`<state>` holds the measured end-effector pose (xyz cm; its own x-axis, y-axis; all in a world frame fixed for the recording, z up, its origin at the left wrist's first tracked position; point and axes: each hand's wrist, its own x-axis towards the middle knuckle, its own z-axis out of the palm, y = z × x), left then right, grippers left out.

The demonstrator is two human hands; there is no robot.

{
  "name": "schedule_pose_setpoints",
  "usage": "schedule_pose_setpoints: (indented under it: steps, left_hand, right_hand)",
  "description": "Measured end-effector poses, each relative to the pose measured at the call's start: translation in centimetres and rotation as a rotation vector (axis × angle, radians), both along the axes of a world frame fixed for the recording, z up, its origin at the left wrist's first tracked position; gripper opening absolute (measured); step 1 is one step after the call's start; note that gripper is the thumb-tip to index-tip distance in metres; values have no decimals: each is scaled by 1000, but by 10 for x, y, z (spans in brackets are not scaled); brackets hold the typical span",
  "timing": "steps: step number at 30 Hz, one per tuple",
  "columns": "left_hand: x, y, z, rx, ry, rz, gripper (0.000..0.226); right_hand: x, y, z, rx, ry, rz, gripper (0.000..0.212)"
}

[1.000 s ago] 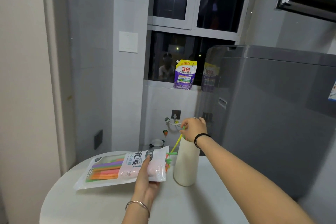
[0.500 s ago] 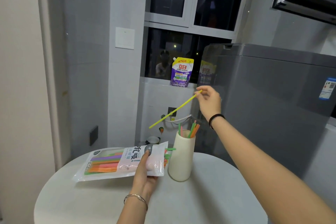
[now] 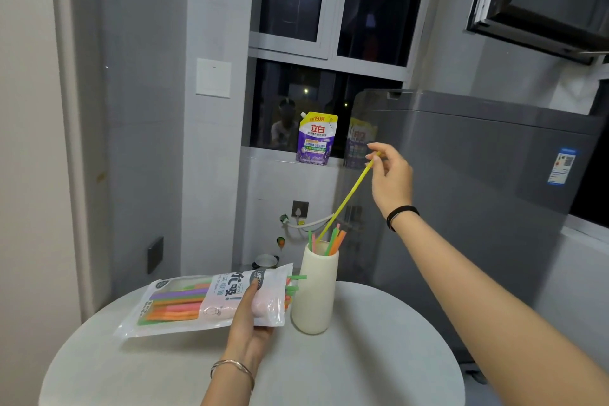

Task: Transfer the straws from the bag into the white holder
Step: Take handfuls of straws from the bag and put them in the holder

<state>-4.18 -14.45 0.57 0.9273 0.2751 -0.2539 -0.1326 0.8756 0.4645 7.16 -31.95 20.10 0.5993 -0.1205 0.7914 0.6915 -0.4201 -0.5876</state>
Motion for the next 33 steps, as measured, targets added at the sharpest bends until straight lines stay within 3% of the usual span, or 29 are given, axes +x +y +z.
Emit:
schedule_pose_setpoints:
  steps: [6,10,15,20,22,25,27,29,33]
  left_hand:
    - [0,-1,0,-3,-5,6,5]
    - [0,1,-1,7,-33,-17,5]
    - [2,4,-3,22,-46,-9,19]
    - [1,2,-4,73,-59,-15,26]
    - [1,1,-7,140,-51,11,34]
    - [1,0,-12,354,15,92,49]
    - [2,-2,-13,519,43,118,47]
    - [2,-6,-14,615,53,144,38]
    - [3,-12,-15,661,41,152,32]
  right_hand:
    - [4,10,-29,-113,260,108,18]
    - [-2,14,-58,-188,347,95,27]
    - [-48,39,-116,245,224,158,10]
    - [-83,65,-185,248,568,321,9]
    - [-86,71,-197,257,689,330,20]
    - [-89,77,-202,584,842,458,38]
    - [-90,80,-203,912,929,573,41]
    - [-89,81,-204,1117,972,629,38]
    - [-89,84,-208,1107,1008,640,33]
